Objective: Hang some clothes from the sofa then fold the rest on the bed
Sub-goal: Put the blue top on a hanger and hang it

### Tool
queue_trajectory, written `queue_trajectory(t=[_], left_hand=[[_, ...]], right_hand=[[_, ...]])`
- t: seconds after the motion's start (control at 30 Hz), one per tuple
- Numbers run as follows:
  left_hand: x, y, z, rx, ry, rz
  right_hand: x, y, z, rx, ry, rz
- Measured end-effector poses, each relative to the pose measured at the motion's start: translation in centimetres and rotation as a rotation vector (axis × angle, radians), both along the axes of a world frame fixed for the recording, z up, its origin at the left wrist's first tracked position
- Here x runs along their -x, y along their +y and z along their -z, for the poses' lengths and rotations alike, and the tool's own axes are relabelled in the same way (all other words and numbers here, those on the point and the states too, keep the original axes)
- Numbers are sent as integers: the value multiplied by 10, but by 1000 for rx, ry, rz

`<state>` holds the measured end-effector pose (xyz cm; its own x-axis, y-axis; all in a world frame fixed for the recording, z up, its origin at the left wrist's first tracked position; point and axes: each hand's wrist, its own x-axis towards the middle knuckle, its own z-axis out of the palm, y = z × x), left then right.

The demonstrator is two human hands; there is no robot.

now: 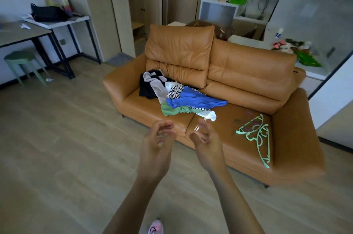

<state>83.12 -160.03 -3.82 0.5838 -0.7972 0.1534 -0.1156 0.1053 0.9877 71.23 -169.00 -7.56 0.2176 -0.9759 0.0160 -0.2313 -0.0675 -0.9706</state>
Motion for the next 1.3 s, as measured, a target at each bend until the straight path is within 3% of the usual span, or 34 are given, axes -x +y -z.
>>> queue_trajectory(t=[0.43,0.9,1.3], left_hand=[[-85,-221,28,-116,12,161],[-150,-470,82,-326,11,157],[-195,-663,186,-533,23,307]], right_hand=[[-64,-196,30,-139,-4,168],[-128,-459,83,-272,68,104],[-164,-621,151,-416,134,241]])
